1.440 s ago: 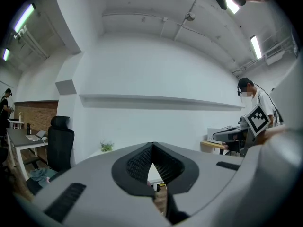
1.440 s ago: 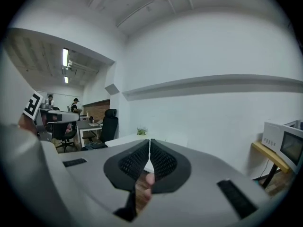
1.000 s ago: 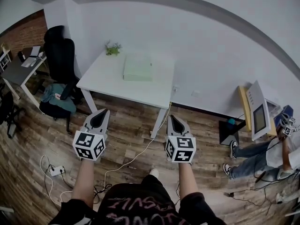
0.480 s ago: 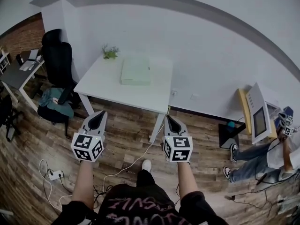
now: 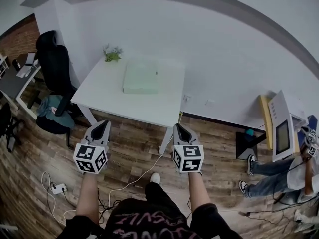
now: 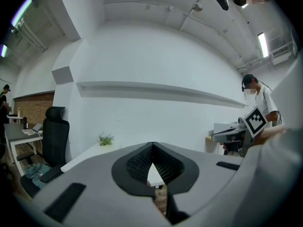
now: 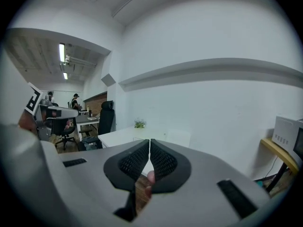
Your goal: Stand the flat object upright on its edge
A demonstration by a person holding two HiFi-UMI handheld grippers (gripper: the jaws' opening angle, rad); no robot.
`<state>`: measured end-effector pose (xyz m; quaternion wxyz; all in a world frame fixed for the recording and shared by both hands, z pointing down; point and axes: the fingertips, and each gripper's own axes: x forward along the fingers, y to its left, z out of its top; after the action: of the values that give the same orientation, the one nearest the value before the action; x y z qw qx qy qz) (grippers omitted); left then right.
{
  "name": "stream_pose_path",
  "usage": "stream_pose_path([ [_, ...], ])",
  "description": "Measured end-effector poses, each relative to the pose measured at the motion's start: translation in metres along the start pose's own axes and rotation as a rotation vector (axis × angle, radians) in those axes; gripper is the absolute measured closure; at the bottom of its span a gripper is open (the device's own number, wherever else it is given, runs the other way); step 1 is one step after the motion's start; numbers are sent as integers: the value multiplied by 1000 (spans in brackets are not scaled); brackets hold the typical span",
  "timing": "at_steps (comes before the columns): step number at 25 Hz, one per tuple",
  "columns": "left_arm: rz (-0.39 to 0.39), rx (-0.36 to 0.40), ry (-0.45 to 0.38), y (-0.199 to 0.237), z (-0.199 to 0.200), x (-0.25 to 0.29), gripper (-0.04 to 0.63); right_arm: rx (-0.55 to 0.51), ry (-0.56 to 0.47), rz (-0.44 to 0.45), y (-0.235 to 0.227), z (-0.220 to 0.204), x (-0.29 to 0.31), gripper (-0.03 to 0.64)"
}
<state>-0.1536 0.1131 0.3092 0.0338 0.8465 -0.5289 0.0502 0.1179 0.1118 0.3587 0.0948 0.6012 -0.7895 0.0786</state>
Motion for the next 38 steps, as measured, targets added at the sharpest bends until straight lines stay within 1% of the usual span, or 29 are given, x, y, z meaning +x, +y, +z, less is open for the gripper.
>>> stream_pose_path([
  [7,24,-7,57,26,-14,89,581,8,47,22,-43,-4,89,592],
  [14,69,-14,84,46,-3,153,581,-4,79,94,-68,13,160,591],
  [19,92,3,96,53,2,178,581,-14,77,128,-77,24,188,591],
  [26,98,4,103,61,5,198,581,-12,87,136,-84,25,207,591],
  [31,94,-7,115,72,-1,215,581,-13,93,137,-86,28,224,591],
  [38,63,-26,140,96,-12,256,581,-10,116,118,-91,29,264,591],
])
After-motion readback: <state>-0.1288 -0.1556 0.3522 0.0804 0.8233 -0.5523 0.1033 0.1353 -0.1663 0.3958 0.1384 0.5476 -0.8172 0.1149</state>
